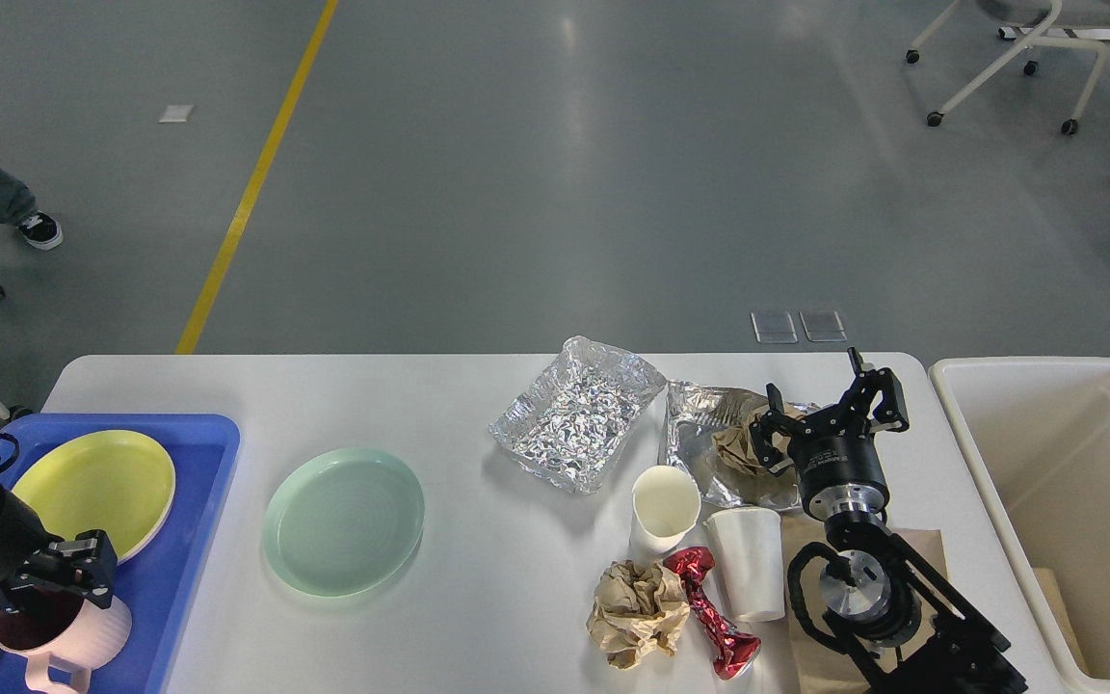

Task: Tidy desktop
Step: 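Set the cup down on the blue tray beside the yellow plate, then raise the left gripper and move it toward the pale green plate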

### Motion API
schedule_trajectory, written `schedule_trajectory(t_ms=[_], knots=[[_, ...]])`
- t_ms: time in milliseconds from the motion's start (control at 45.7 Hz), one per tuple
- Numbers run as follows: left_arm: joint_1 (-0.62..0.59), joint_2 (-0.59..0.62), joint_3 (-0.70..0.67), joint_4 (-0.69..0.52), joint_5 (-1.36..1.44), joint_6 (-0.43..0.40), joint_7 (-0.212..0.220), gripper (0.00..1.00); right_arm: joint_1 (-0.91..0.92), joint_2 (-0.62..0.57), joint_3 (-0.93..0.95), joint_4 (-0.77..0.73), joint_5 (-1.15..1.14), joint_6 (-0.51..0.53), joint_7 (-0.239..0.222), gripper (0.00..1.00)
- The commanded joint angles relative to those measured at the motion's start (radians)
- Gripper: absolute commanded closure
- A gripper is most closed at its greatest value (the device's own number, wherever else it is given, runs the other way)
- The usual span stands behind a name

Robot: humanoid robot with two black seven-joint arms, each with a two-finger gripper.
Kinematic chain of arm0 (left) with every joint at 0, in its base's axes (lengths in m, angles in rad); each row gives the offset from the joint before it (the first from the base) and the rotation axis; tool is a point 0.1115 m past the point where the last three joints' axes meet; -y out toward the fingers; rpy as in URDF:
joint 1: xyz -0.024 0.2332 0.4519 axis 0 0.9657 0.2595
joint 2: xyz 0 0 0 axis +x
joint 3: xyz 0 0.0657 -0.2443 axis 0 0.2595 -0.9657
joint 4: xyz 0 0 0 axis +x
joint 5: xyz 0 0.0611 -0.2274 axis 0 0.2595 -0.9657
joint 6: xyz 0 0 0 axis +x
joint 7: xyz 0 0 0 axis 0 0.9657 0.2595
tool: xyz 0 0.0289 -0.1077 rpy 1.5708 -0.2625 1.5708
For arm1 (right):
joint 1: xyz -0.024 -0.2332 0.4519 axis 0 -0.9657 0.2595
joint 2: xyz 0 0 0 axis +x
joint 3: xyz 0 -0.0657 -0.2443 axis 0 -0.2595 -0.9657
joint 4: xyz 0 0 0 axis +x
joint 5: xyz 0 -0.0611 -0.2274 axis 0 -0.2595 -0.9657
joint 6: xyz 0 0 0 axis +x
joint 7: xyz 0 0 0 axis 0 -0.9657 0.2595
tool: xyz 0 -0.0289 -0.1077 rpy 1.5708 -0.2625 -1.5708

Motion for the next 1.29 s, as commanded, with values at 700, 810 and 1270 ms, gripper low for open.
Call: schedule_trajectory(t_ms=[700, 810, 1270], knots=[[-0.476, -0.139, 0.417, -0.109, -0.195, -0.191, 0.001, 0.04, 0.001, 0.000, 0.000, 0.000, -0.001, 0.000, 0.001, 0.00], [-0.635, -0.181, 0.497, -0.166, -0.249, -0.233, -0.001, 0.04, 0.001, 0.000, 0.000, 0.000, 0.001, 0.000, -0.001, 0.00], [-1.123, -0.457, 0.607, -0.433, -0.519, -0.256, -0.002, 0.04, 0.001, 0.000, 0.000, 0.000, -0.001, 0.000, -0.001, 0.00]])
